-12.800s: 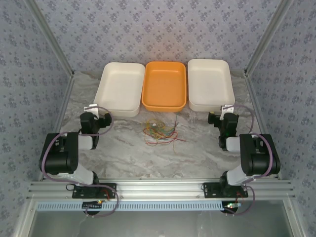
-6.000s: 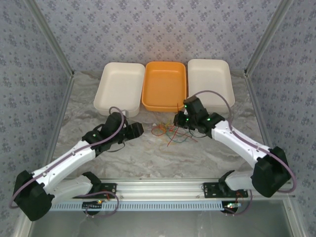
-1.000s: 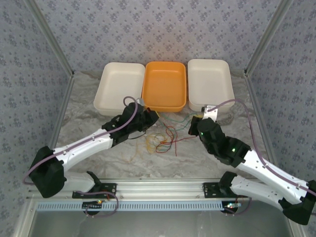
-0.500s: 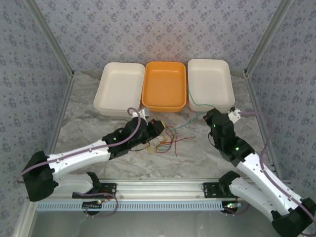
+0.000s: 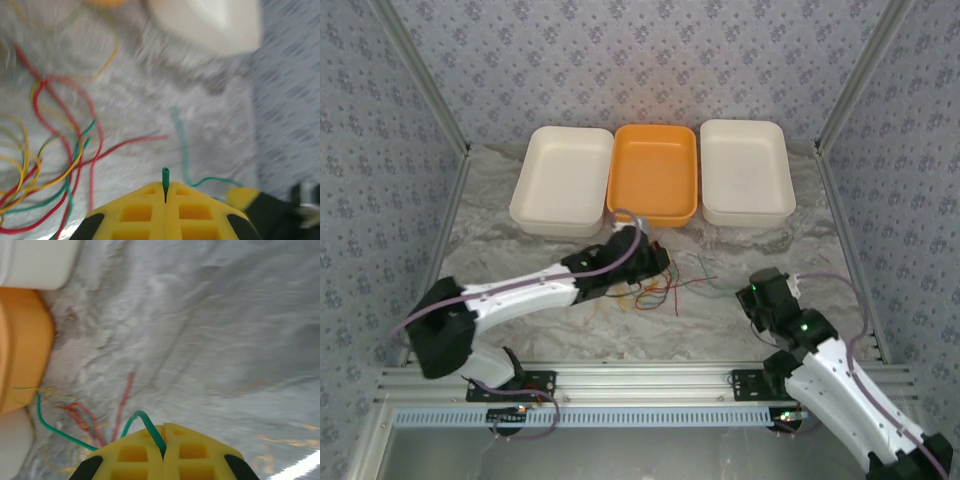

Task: Untangle the cables

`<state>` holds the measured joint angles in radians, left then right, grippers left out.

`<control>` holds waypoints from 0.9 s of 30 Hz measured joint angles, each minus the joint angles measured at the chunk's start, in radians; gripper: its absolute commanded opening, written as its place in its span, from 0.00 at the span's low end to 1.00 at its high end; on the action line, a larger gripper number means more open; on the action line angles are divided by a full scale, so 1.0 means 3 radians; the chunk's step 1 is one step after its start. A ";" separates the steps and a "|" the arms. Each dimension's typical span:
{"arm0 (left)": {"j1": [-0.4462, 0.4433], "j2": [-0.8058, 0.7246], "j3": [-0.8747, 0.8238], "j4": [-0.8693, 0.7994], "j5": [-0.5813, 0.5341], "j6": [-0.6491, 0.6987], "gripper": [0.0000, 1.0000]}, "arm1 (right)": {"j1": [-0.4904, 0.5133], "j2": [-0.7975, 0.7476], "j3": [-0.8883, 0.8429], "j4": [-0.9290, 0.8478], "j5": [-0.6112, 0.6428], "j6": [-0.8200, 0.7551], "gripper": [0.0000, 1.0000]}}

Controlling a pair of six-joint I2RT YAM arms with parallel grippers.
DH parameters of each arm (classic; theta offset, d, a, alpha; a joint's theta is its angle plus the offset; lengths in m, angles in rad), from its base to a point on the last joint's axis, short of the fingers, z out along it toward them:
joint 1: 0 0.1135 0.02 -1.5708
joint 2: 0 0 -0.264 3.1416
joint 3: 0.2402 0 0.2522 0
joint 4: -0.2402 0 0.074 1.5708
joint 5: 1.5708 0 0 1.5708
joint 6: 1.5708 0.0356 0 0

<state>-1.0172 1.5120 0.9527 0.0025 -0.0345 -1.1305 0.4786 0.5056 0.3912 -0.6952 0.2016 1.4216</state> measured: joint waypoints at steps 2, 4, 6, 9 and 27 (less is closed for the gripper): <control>-0.0071 0.0268 0.0000 0.0004 0.0029 0.0001 0.00 | -0.0058 -0.0034 -0.0072 -0.0123 0.0034 0.0025 0.44; -0.0102 0.0472 0.0003 -0.0003 0.0041 0.0004 0.00 | -0.0121 0.0071 -0.0072 -0.0192 0.0055 -0.0011 0.62; -0.0121 0.0613 0.0032 -0.0013 0.0042 0.0018 0.00 | -0.0178 0.0233 -0.0029 -0.0308 0.0080 -0.0102 0.72; -0.0137 0.0744 0.0128 -0.0019 0.0042 0.0053 0.00 | -0.0201 0.0401 0.0191 -0.0507 0.0197 -0.0351 0.72; -0.0240 0.0750 0.0291 -0.0111 -0.0038 0.0230 0.00 | -0.0020 0.2508 0.1319 0.0415 -0.0645 -0.3031 0.70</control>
<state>-1.0893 1.7370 1.0401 -0.0307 -0.0460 -1.0615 0.4725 1.2579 0.7868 -0.5709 0.0082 0.5121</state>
